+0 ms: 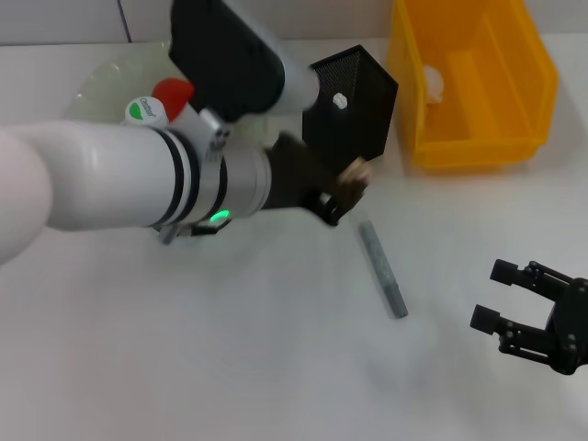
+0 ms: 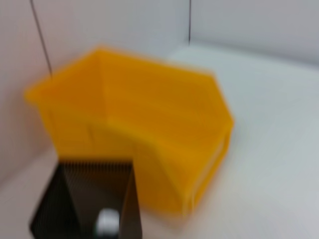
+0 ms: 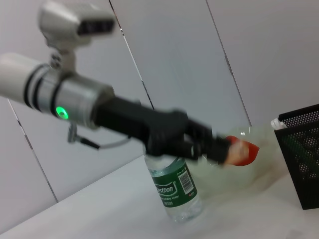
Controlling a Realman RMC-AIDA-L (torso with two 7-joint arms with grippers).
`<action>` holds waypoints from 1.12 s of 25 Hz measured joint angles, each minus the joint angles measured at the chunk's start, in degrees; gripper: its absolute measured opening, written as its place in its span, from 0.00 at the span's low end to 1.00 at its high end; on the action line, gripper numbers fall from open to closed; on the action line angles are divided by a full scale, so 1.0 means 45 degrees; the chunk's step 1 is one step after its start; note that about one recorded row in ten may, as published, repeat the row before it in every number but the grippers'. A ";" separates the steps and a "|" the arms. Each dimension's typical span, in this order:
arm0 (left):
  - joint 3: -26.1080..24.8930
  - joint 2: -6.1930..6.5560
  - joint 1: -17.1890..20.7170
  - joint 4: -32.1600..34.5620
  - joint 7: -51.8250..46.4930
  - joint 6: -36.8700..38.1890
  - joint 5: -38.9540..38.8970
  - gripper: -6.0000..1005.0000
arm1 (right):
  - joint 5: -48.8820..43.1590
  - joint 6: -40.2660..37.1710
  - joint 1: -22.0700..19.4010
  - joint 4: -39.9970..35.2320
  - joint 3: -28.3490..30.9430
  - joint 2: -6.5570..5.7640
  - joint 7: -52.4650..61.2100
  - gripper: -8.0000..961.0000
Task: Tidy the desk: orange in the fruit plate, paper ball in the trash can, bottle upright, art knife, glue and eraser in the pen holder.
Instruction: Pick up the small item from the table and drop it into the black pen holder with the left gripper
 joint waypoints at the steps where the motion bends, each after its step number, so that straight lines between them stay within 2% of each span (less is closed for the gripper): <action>1: 0.0001 0.0003 0.0168 0.0353 0.0179 -0.0176 -0.0154 0.27 | 0.0000 0.0000 0.0001 0.0000 0.0001 0.0000 0.0000 0.85; 2: -0.0003 0.0015 0.0491 0.0916 0.0891 -0.1077 -0.0780 0.27 | 0.0000 0.0001 0.0013 -0.0001 0.0001 0.0000 0.0001 0.85; 4: -0.0006 0.0011 0.0500 0.0921 0.1107 -0.1564 -0.0997 0.27 | 0.0000 0.0001 0.0025 -0.0001 0.0001 0.0000 0.0000 0.85; 7: -0.0010 -0.0023 0.0078 0.0069 0.1184 -0.3070 -0.1091 0.27 | 0.0000 0.0004 0.0074 0.0000 -0.0001 0.0001 0.0000 0.85; 11: 0.0002 -0.0039 -0.0381 -0.0820 0.1129 -0.3955 -0.1108 0.27 | 0.0000 0.0003 0.0079 -0.0001 0.0001 0.0001 0.0001 0.85; 14: 0.0002 -0.0039 -0.0381 -0.0820 0.1129 -0.3955 -0.1108 0.27 | 0.0001 0.0008 0.0098 0.0000 0.0000 0.0001 0.0001 0.85; 15: 0.0032 -0.0040 -0.1369 -0.2100 0.1054 -0.4600 -0.1274 0.27 | 0.0001 0.0020 0.0118 -0.0001 0.0001 0.0001 0.0000 0.85; 18: 0.0179 -0.0044 -0.1814 -0.2668 0.1123 -0.5167 -0.1512 0.27 | 0.0002 0.0022 0.0129 -0.0001 0.0001 0.0001 0.0000 0.85; 21: 0.0493 -0.0043 -0.2261 -0.3540 0.1151 -0.6403 -0.1645 0.27 | 0.0001 0.0024 0.0170 0.0000 -0.0004 0.0000 0.0000 0.85; 24: 0.0540 -0.0042 -0.2347 -0.3709 0.1127 -0.6598 -0.1650 0.27 | 0.0002 0.0023 0.0216 -0.0001 -0.0044 0.0001 0.0029 0.85; 25: 0.0697 -0.0042 -0.2674 -0.4349 0.1071 -0.7175 -0.1664 0.27 | 0.0002 0.0021 0.0226 0.0000 -0.0052 0.0001 0.0038 0.85; 28: 0.0818 -0.0042 -0.2785 -0.4629 0.1090 -0.7471 -0.1671 0.27 | 0.0002 0.0018 0.0244 -0.0001 -0.0074 0.0001 0.0053 0.85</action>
